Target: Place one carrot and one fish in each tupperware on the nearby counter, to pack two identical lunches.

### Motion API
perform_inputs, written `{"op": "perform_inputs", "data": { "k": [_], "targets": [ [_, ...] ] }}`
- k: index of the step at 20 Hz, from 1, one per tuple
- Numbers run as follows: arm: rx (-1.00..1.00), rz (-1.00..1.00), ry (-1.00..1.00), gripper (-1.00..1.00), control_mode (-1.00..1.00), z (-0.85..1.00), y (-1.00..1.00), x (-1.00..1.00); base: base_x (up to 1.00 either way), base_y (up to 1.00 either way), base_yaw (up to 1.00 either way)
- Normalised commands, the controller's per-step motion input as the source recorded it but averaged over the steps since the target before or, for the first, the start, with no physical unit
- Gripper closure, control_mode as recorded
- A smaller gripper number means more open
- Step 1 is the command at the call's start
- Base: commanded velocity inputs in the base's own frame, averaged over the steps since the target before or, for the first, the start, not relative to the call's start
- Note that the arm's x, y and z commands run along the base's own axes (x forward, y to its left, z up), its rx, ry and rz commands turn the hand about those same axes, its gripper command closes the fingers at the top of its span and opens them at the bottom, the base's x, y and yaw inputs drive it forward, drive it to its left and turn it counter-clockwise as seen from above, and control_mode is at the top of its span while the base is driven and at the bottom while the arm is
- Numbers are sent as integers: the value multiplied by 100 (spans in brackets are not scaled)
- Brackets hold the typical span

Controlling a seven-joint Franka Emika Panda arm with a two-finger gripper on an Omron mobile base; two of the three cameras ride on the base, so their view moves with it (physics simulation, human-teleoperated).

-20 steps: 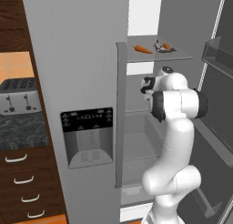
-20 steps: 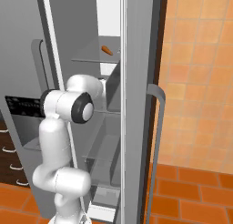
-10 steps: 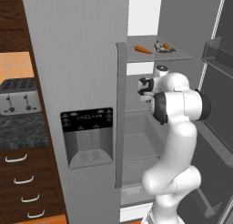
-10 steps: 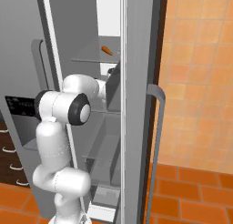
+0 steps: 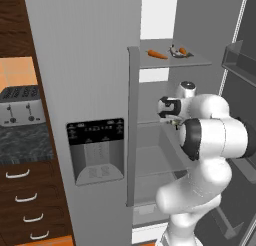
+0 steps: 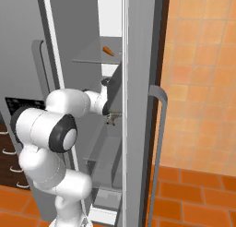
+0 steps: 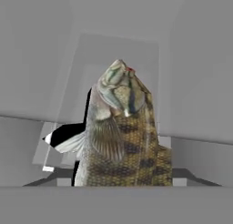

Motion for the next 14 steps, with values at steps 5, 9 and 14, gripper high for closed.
{"op": "perform_inputs", "data": {
  "k": [5, 9, 14],
  "targets": [
    [0, 3, -8, 100, -100, 8, 19, -100, 0, 0, 0],
    [0, 7, -1, 100, -100, 21, 34, -100, 0, 0, 0],
    [0, 7, -11, 100, -100, 64, 14, -100, 0, 0, 0]
  ]
}}
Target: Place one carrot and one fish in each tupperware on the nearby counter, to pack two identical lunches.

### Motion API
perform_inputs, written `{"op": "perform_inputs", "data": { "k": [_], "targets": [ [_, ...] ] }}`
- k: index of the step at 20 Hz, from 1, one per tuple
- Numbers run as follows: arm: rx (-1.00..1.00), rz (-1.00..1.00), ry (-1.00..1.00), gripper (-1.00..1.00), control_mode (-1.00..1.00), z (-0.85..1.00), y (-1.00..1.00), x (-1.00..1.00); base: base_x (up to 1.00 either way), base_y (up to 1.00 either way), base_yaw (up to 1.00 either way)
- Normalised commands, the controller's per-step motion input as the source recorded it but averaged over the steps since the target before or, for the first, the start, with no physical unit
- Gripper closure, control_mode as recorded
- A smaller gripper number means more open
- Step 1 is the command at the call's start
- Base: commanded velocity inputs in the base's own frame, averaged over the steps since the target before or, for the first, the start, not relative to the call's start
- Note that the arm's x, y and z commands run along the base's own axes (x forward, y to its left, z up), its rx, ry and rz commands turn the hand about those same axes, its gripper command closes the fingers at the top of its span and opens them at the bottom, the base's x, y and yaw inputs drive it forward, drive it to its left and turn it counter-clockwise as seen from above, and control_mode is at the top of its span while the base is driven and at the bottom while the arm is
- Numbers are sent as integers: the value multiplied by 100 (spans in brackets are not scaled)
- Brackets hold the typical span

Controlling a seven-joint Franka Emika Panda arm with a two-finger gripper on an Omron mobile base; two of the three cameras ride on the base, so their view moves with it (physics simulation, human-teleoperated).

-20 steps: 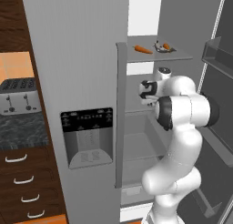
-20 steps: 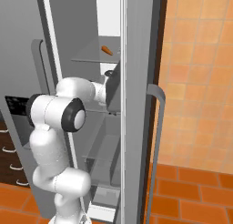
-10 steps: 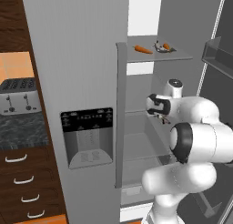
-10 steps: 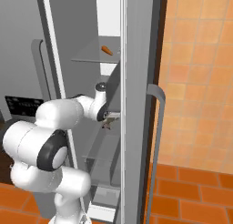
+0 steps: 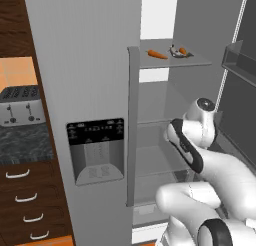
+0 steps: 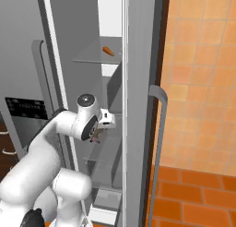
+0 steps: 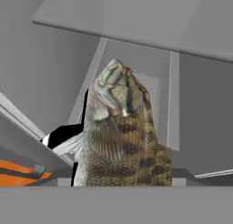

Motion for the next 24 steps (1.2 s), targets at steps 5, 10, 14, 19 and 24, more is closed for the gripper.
{"op": "perform_inputs", "data": {
  "k": [5, 10, 14, 19, 24],
  "targets": [
    [2, 3, -6, 100, -100, 100, 0, -100, 0, 0, 0],
    [1, 1, 0, 100, -100, 96, 0, -92, 0, 0, 0],
    [-1, 1, 0, 100, -100, 36, 13, -57, 0, 0, 0],
    [-1, 1, 1, 100, 100, -3, 8, -20, -80, 58, 9],
    [0, 0, 0, 100, 100, 0, 0, 0, -49, 100, 23]
  ]
}}
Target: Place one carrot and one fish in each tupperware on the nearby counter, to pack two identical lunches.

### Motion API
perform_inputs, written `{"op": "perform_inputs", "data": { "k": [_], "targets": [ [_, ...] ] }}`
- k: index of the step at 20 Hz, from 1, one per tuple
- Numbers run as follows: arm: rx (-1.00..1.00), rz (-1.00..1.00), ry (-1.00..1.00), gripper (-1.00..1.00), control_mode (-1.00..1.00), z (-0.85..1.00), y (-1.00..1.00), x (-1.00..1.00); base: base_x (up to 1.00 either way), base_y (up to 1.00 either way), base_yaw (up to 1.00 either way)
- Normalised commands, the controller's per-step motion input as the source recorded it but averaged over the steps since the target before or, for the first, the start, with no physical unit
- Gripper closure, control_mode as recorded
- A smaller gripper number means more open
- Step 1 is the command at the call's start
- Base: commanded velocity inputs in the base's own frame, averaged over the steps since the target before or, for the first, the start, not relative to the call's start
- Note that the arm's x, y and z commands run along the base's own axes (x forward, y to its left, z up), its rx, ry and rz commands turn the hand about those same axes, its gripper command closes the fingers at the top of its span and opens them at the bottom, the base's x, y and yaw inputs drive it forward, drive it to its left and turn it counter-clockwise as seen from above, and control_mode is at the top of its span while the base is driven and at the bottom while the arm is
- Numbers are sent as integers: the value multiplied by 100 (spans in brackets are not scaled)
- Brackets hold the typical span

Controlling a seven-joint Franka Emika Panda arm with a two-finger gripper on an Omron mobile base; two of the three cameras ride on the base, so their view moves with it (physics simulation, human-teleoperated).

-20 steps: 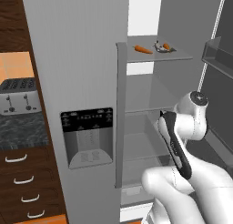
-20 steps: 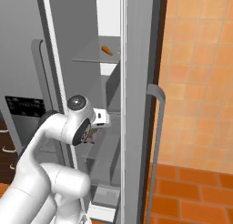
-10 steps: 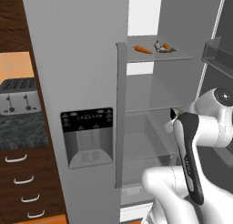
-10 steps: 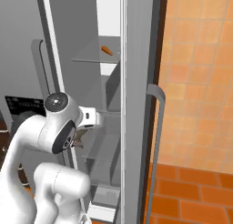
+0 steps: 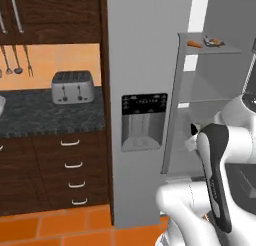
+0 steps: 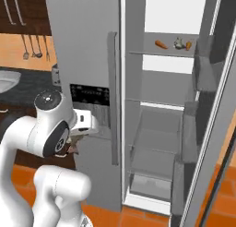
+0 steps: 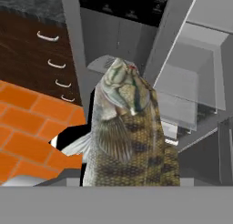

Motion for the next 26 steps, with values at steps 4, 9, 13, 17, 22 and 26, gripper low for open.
{"op": "perform_inputs", "data": {
  "k": [4, 9, 13, 17, 22, 26],
  "targets": [
    [0, 0, 0, 100, 100, 0, 0, 0, 1, 100, 25],
    [0, 0, 0, 100, 100, 0, 0, 0, 23, 100, 21],
    [0, 0, 0, 100, 100, 0, 0, 0, 76, 100, 9],
    [0, 0, 0, 100, 100, 0, 0, 0, 100, 100, 13],
    [0, 0, 0, 100, 100, 0, 0, 0, 97, 100, 9],
    [0, 0, 0, 100, 100, 0, 0, 0, 89, 100, -3]
  ]
}}
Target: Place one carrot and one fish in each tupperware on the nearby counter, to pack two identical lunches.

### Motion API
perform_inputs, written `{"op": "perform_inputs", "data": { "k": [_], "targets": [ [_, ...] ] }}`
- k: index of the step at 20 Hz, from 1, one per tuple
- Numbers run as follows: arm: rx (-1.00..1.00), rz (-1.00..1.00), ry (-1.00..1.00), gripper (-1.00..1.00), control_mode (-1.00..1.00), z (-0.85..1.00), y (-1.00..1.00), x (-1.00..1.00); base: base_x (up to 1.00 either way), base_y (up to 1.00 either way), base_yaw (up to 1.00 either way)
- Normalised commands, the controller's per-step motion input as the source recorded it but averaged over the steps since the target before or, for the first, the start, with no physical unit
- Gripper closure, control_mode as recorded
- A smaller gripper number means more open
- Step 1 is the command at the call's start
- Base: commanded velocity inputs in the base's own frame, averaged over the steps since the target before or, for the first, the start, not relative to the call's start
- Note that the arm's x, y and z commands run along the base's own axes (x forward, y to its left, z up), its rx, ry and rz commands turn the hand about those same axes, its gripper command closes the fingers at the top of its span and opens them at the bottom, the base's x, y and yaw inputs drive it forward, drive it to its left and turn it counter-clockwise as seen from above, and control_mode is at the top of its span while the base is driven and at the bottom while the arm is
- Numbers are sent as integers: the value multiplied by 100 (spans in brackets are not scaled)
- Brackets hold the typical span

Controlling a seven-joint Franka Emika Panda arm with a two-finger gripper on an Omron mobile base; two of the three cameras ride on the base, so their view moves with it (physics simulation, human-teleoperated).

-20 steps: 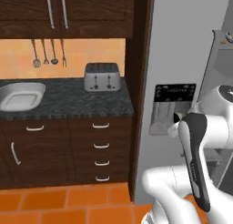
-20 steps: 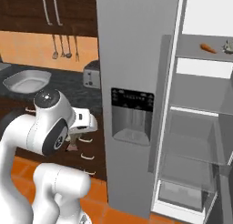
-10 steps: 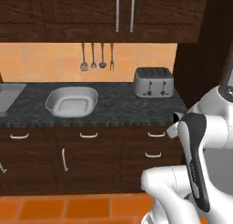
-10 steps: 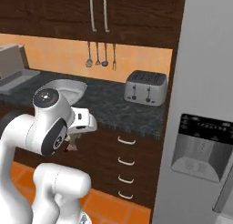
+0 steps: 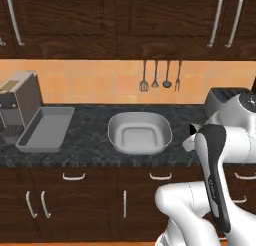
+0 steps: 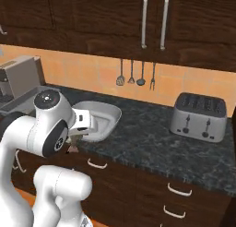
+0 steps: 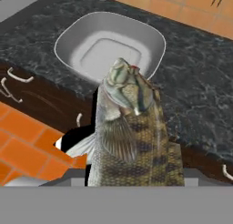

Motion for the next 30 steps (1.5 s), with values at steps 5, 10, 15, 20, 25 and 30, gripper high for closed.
{"op": "perform_inputs", "data": {
  "k": [5, 10, 15, 20, 25, 30],
  "targets": [
    [0, 0, 0, 100, 100, 0, 0, 0, 77, 99, -18],
    [-5, -9, 0, 100, -100, -12, 4, 20, 42, 47, -15],
    [-2, -11, 8, 100, -100, -39, -41, 57, 0, 0, 0],
    [3, 0, 19, 100, -100, -58, -99, 60, 0, 0, 0],
    [4, 0, 24, 100, -100, -47, -79, 59, 0, 0, 0],
    [7, 1, 22, 100, -100, -32, -36, 67, 0, 0, 0]
  ]
}}
